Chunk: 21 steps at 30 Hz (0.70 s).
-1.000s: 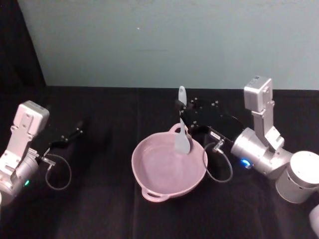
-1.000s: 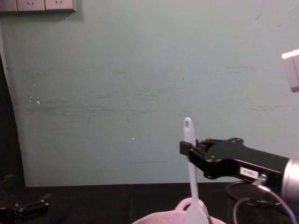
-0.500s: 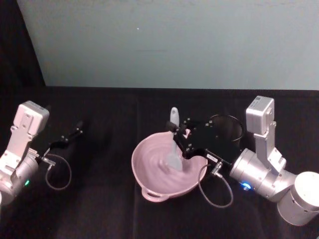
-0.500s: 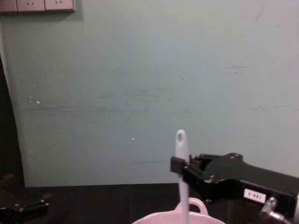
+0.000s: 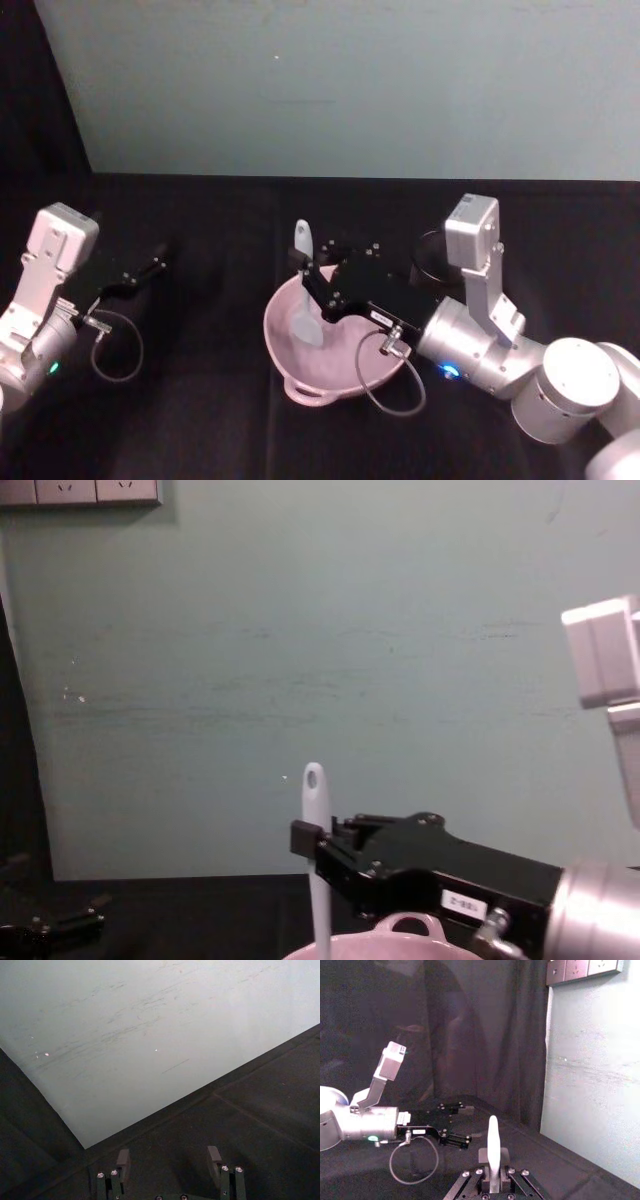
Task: Use the one hand to pick up the spoon and stir the clear water in the bowl.
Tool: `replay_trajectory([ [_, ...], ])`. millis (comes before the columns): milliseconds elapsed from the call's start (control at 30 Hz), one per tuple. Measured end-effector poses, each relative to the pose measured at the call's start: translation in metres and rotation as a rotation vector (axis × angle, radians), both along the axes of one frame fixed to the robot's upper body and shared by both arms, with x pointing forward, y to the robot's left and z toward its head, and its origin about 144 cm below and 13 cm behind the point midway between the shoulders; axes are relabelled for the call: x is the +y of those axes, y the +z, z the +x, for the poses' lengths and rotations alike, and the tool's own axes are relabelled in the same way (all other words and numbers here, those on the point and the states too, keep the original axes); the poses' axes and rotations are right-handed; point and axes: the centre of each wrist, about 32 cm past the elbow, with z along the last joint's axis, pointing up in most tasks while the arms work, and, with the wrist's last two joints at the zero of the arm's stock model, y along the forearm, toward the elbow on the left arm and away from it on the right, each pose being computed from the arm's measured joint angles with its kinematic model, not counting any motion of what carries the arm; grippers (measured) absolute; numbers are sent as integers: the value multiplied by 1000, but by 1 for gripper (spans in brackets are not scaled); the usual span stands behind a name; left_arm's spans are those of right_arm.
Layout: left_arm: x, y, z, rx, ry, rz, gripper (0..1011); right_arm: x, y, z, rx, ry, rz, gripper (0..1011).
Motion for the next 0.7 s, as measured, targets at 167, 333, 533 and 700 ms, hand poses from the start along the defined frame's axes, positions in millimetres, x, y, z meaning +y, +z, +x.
replay_trajectory([
  [167, 0, 0, 0, 0, 0, 0, 1005, 7, 1, 13, -18, -2, -5, 113],
  [333, 0, 0, 0, 0, 0, 0, 1005, 9, 2, 24, -49, -38, -33, 112],
  [533, 0, 0, 0, 0, 0, 0, 1005, 1, 6, 33, -72, -93, -42, 112],
  [700, 0, 0, 0, 0, 0, 0, 1005, -11, 9, 33, -80, -129, -46, 112],
])
